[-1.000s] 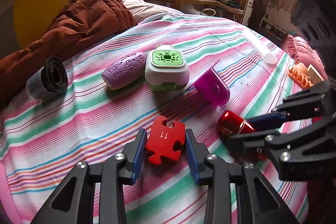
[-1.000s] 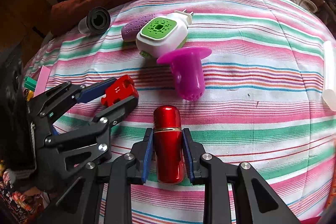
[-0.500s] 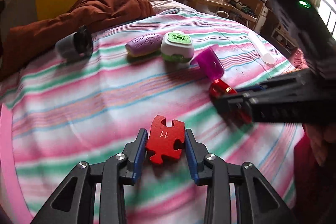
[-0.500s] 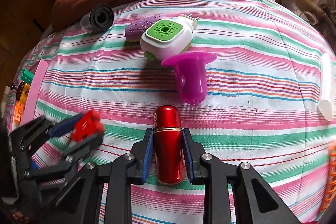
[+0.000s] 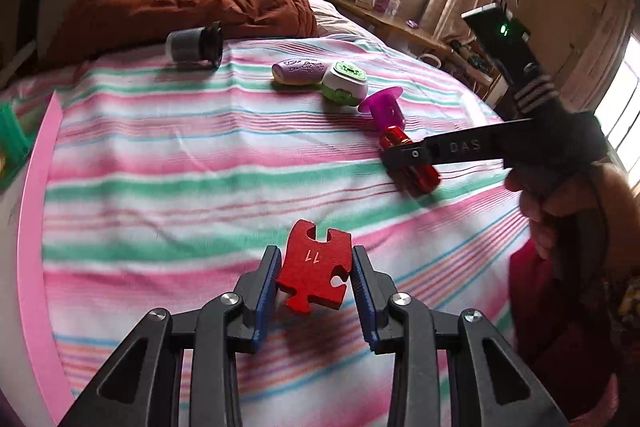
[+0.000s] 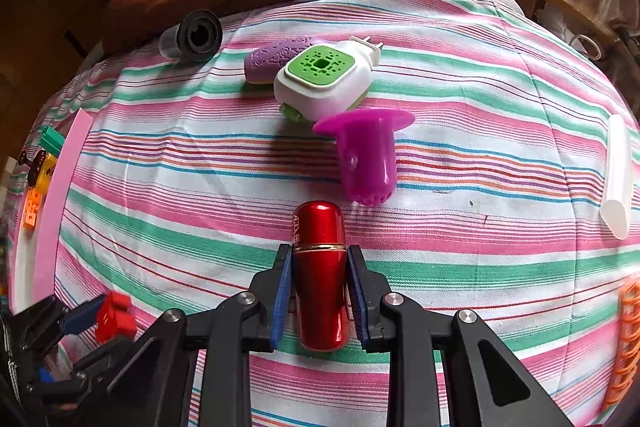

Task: Organize rigid objects
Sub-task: 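Carry the red puzzle piece into the tray and open the left tool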

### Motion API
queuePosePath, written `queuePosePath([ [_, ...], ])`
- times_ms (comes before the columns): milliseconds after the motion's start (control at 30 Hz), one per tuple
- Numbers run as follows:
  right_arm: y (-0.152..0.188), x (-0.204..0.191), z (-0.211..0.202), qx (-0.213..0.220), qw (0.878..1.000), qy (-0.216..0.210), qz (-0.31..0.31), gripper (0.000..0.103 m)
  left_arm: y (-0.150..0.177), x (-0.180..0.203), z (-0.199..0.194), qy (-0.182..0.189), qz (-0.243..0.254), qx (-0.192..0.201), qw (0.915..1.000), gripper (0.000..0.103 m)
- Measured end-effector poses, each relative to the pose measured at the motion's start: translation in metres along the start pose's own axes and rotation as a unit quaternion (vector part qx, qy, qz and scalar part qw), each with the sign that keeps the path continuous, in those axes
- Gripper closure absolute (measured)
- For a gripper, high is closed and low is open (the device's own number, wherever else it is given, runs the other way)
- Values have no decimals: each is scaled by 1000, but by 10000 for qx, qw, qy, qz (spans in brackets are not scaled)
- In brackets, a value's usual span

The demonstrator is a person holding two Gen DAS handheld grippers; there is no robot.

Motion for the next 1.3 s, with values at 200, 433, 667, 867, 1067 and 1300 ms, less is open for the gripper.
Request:
queuePosePath([
  [200, 1, -3, -3, 64, 9999, -96, -7, 76, -1, 4, -28, 232, -33, 212, 9995, 68],
  [433, -2, -7, 0, 80, 9999, -129, -24, 76, -10, -12, -65, 236, -216, 592, 9977, 68],
  [667, -5, -10, -2, 191, 9995, -260, -7, 76, -19, -54, -92, -28, -584, 908, 9942, 68],
  [867, -10, -17, -4, 309, 9990, -319, -75, 76, -36, -104, -119, -427, -858, 1275, 9872, 68],
  [1067, -13, -18, -6, 398, 9986, -337, -42, 76, -49, -160, -132, -966, -1320, 1422, 9762, 68],
  [1300, -15, -17, -8, 480, 9982, -353, 40, 76, -56, -211, -126, -1536, -1639, 1233, 9666, 68],
])
Point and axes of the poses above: each gripper's, at about its wrist camera, not at the fingertips, and z roughly the way its jaws point, x to its right, y to its underside, the point moved 10 cm from there along z, roughly the way its jaws point, and after that the axes turned 15 degrees about -z, right-handed, at the moved point
